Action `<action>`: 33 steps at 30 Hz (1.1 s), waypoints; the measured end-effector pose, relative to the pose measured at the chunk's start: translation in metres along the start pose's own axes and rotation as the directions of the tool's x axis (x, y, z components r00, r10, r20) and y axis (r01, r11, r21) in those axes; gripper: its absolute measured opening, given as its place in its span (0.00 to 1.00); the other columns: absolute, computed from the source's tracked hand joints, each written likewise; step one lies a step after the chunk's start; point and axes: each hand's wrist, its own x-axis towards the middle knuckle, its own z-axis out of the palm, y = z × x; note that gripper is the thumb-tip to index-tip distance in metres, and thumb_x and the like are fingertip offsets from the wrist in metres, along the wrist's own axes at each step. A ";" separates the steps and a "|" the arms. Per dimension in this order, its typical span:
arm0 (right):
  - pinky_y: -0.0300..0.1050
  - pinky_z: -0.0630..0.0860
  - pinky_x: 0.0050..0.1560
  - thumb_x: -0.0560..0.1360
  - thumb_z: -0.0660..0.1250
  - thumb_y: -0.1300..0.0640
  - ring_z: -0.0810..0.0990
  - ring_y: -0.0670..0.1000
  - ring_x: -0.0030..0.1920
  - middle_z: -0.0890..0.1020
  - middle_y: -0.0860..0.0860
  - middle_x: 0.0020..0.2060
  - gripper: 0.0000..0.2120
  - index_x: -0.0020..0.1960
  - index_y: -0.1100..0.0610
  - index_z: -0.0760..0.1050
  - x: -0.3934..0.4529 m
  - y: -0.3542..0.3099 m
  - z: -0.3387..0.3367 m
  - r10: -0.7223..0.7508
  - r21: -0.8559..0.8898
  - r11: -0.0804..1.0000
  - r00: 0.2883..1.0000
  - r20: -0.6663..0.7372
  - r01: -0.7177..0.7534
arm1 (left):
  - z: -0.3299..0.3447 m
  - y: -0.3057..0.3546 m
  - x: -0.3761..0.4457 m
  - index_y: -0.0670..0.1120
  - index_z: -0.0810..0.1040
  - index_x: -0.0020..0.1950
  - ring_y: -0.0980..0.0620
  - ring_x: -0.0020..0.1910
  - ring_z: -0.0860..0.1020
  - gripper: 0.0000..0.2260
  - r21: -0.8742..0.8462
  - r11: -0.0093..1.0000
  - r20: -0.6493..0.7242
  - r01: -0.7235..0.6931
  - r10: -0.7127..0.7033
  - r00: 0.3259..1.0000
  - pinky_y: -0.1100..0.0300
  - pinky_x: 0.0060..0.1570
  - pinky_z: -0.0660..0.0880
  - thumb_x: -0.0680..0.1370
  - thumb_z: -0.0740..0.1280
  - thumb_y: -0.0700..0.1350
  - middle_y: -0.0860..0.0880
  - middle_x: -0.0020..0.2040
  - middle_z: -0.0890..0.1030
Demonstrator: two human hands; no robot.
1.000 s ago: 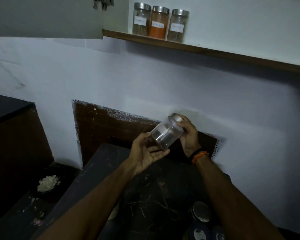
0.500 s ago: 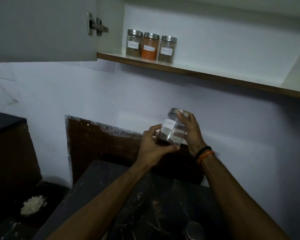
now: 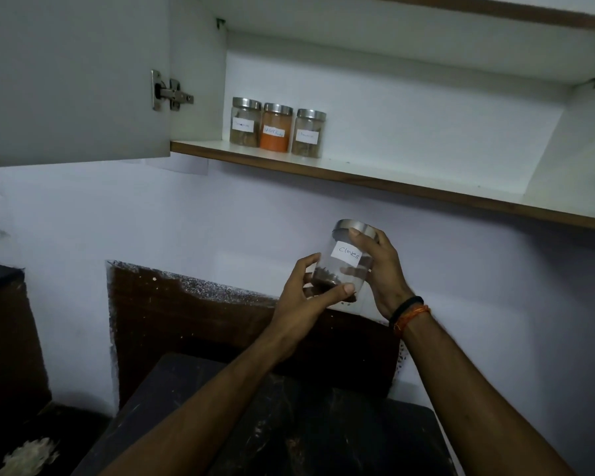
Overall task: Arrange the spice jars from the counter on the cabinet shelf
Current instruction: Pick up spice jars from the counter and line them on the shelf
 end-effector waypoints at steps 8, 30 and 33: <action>0.47 0.81 0.49 0.77 0.68 0.47 0.80 0.54 0.58 0.78 0.54 0.61 0.22 0.68 0.51 0.70 0.006 -0.007 -0.009 -0.019 -0.094 0.995 0.999 0.031 0.022 | 0.006 -0.004 0.016 0.61 0.64 0.73 0.52 0.62 0.77 0.38 0.010 1.000 0.053 0.013 -0.014 0.999 0.52 0.62 0.78 0.67 0.78 0.57 0.49 0.69 0.74; 0.46 0.82 0.40 0.74 0.72 0.48 0.81 0.49 0.49 0.81 0.50 0.51 0.17 0.59 0.53 0.77 0.079 -0.142 -0.013 -0.316 -0.202 0.932 0.948 -0.038 0.302 | -0.054 0.132 0.202 0.44 0.57 0.80 0.43 0.78 0.59 0.41 0.896 0.033 0.435 -0.442 0.126 0.892 0.47 0.74 0.63 0.75 0.69 0.63 0.43 0.80 0.59; 0.54 0.84 0.46 0.72 0.73 0.45 0.81 0.49 0.50 0.81 0.51 0.53 0.18 0.58 0.52 0.77 0.093 -0.154 -0.012 -0.333 -0.228 0.920 0.943 -0.025 0.319 | -0.054 0.136 0.227 0.43 0.63 0.77 0.43 0.72 0.70 0.37 0.916 0.046 0.400 -0.398 -0.031 0.916 0.48 0.70 0.69 0.76 0.66 0.65 0.41 0.75 0.69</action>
